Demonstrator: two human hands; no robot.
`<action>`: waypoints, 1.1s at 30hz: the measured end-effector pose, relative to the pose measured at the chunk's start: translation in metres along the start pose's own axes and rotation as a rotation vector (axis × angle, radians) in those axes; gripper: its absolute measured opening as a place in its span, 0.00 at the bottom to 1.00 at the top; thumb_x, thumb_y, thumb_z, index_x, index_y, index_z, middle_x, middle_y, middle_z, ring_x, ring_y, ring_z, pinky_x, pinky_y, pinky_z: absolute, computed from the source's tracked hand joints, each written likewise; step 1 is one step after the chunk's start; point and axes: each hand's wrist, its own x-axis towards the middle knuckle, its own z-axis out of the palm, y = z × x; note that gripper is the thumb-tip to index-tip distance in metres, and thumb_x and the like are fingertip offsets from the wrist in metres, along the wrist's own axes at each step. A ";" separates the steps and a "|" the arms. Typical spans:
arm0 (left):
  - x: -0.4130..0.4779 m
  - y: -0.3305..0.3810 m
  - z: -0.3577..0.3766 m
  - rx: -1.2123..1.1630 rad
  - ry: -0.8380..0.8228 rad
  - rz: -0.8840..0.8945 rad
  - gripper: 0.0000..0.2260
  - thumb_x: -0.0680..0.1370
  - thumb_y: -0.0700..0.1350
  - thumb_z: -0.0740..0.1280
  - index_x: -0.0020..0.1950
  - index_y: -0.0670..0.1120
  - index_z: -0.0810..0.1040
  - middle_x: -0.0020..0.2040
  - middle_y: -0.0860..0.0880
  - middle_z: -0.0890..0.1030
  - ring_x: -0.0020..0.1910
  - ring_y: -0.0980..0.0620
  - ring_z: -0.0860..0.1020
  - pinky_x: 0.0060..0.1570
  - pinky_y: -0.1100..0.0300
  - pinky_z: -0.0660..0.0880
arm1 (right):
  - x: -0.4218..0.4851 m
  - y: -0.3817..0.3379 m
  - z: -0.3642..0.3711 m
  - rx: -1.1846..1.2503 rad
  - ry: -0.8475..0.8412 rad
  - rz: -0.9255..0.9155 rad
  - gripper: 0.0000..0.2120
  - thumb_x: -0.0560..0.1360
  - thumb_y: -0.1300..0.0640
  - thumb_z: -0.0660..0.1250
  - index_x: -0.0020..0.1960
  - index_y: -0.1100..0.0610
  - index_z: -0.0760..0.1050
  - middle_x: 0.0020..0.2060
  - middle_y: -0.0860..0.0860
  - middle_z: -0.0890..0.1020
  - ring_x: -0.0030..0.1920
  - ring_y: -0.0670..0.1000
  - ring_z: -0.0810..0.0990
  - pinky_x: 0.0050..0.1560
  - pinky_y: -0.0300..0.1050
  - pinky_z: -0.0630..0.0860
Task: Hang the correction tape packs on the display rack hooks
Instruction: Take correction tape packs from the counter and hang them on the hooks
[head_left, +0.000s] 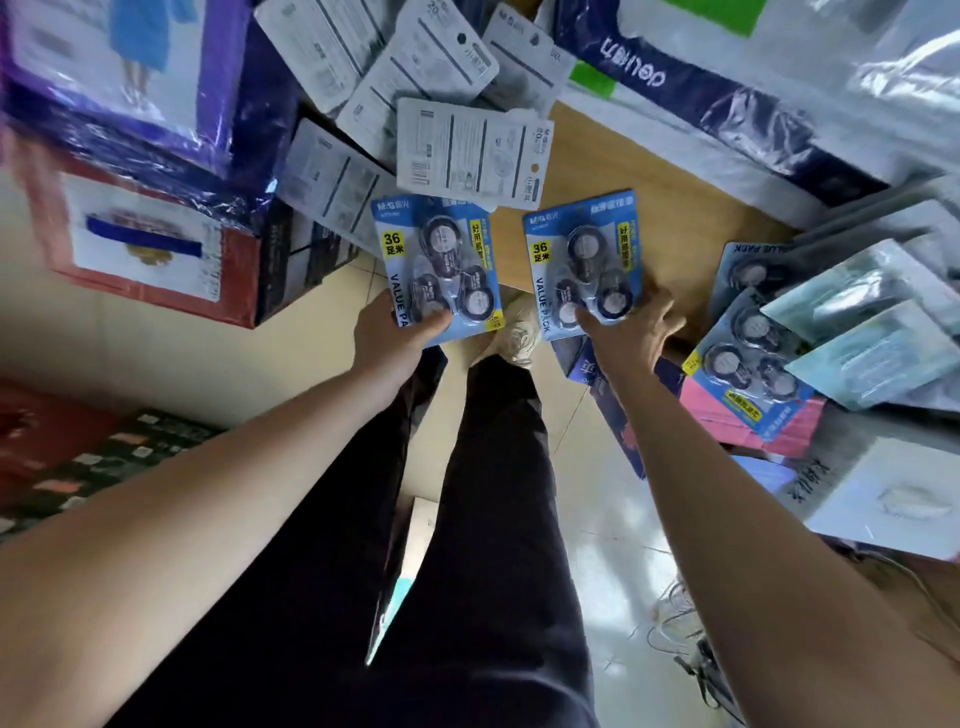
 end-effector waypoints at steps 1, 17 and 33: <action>0.001 0.002 -0.006 0.035 0.007 0.021 0.14 0.70 0.50 0.78 0.53 0.50 0.80 0.47 0.54 0.84 0.48 0.53 0.83 0.49 0.57 0.79 | 0.000 -0.002 0.001 0.002 -0.002 0.009 0.44 0.61 0.49 0.83 0.65 0.63 0.62 0.62 0.62 0.64 0.59 0.64 0.70 0.63 0.54 0.72; -0.068 0.081 -0.073 0.264 -0.097 0.178 0.16 0.68 0.57 0.69 0.49 0.48 0.80 0.46 0.48 0.84 0.48 0.46 0.82 0.48 0.51 0.76 | -0.093 -0.047 -0.100 0.218 -0.123 -0.139 0.12 0.75 0.52 0.72 0.54 0.56 0.76 0.41 0.52 0.81 0.36 0.49 0.78 0.31 0.39 0.71; -0.257 0.304 -0.150 0.320 -0.225 0.768 0.19 0.64 0.45 0.71 0.53 0.45 0.73 0.43 0.47 0.81 0.37 0.55 0.75 0.37 0.61 0.70 | -0.269 -0.125 -0.339 0.648 0.068 -0.465 0.08 0.69 0.66 0.72 0.48 0.60 0.79 0.37 0.54 0.84 0.35 0.48 0.79 0.35 0.47 0.76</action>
